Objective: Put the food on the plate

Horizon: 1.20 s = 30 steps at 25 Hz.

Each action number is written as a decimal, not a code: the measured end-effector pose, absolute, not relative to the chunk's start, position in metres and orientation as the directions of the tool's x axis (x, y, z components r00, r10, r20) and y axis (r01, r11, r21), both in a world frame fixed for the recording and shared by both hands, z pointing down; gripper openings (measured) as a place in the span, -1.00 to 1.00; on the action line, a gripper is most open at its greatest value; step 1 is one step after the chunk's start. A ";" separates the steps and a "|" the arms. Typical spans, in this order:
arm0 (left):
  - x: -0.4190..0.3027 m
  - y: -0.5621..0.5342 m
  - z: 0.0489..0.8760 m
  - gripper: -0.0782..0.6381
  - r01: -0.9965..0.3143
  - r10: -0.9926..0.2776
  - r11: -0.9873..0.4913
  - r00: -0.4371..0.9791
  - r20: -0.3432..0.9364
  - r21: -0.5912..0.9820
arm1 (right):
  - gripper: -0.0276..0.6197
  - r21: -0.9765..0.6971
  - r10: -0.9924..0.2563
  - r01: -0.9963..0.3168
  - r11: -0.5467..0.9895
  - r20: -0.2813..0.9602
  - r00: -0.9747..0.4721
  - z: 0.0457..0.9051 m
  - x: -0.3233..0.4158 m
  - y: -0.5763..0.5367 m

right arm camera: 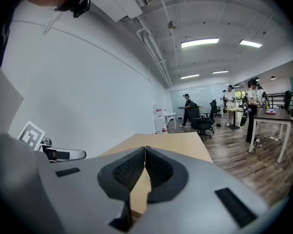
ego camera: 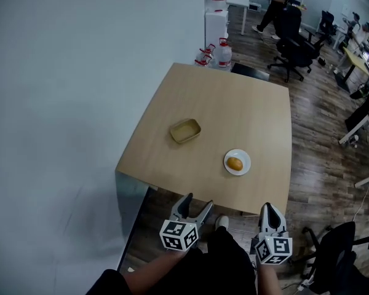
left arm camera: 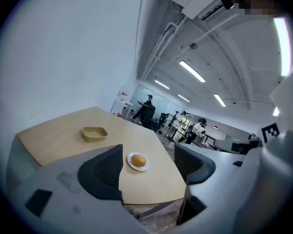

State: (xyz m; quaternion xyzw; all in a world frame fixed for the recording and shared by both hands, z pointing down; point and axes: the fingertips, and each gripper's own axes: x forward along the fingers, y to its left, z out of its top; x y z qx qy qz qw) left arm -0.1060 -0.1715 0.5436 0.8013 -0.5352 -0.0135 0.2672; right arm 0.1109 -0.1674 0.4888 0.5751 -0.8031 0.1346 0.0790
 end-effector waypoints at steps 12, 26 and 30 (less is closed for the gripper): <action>-0.110 -0.117 0.492 -0.67 -0.860 -0.871 -0.393 0.462 0.168 0.327 | -0.73 -0.090 -0.888 -0.922 0.376 0.248 -0.387 0.477 0.040 -0.120; -0.126 -0.124 0.479 -0.72 -0.873 -0.891 -0.391 0.438 0.116 0.291 | -0.73 0.016 -0.912 -0.939 0.344 0.245 -0.330 0.463 0.044 -0.124; -0.124 -0.126 0.475 -0.72 -0.876 -0.891 -0.411 0.444 0.092 0.251 | -0.73 0.013 -0.907 -0.935 0.356 0.248 -0.341 0.465 0.036 -0.124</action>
